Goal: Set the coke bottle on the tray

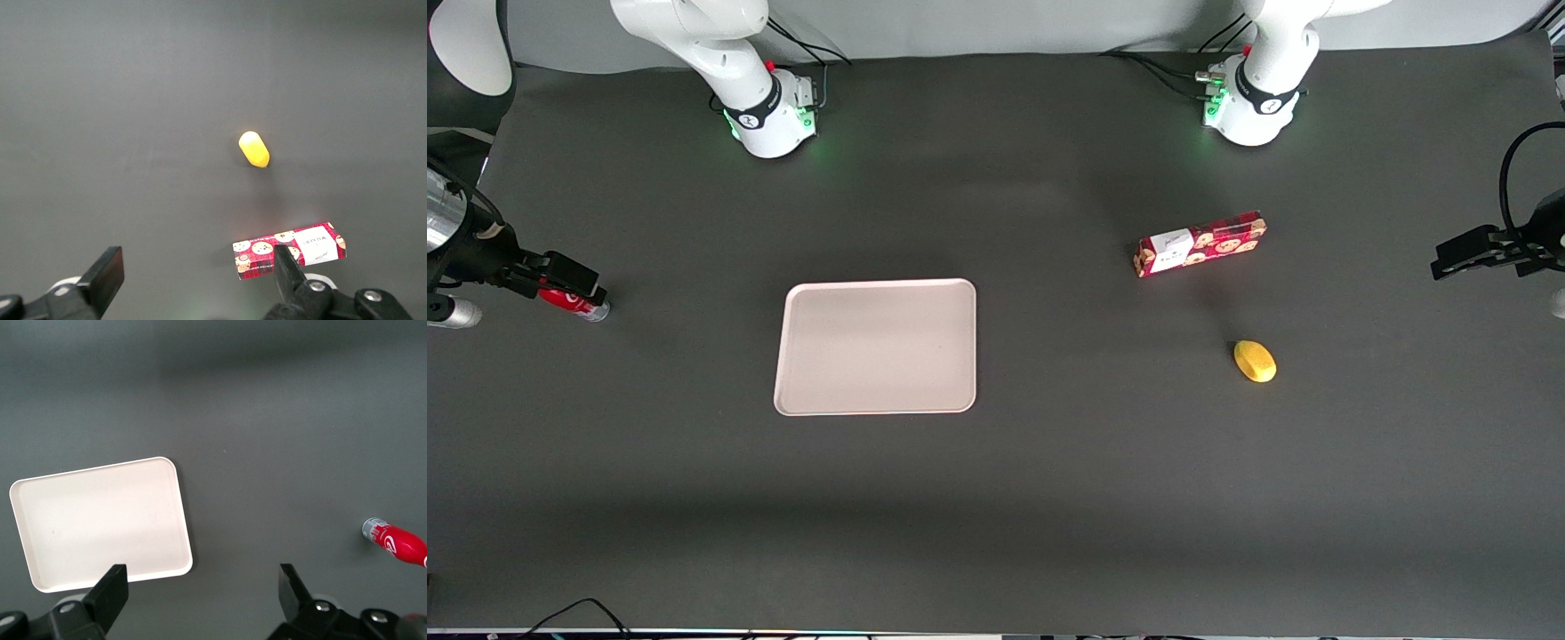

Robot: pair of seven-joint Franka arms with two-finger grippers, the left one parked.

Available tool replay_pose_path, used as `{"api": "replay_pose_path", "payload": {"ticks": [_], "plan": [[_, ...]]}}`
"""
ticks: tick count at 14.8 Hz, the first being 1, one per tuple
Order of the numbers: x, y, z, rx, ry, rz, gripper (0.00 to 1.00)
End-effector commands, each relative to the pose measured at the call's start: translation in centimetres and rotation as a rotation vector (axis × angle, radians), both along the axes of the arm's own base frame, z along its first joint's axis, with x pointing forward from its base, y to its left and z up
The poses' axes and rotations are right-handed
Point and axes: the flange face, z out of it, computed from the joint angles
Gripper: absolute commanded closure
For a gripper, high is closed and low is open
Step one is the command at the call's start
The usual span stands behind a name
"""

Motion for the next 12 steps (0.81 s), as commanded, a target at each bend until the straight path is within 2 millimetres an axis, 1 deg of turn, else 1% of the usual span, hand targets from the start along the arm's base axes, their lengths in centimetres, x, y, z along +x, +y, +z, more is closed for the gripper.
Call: {"api": "replay_pose_path", "payload": {"ticks": [1,4,6,8,9,11,12], "plan": [[0.2,-0.4,-0.1,-0.013,0.007,-0.012,0.0],[-0.1,-0.1,-0.4,-0.014,0.016,-0.013,0.0],[-0.8,-0.5,-0.8,-0.026,0.027,-0.012,0.0],[-2.2,-3.3,-2.0,-0.071,0.055,-0.044,0.0],[-3.2,-4.2,-2.8,-0.071,0.07,-0.046,0.0],[-5.7,-7.7,-4.3,-0.07,0.06,-0.043,0.0],[-7.1,-9.3,-5.5,-0.072,0.044,-0.022,0.0]]}}
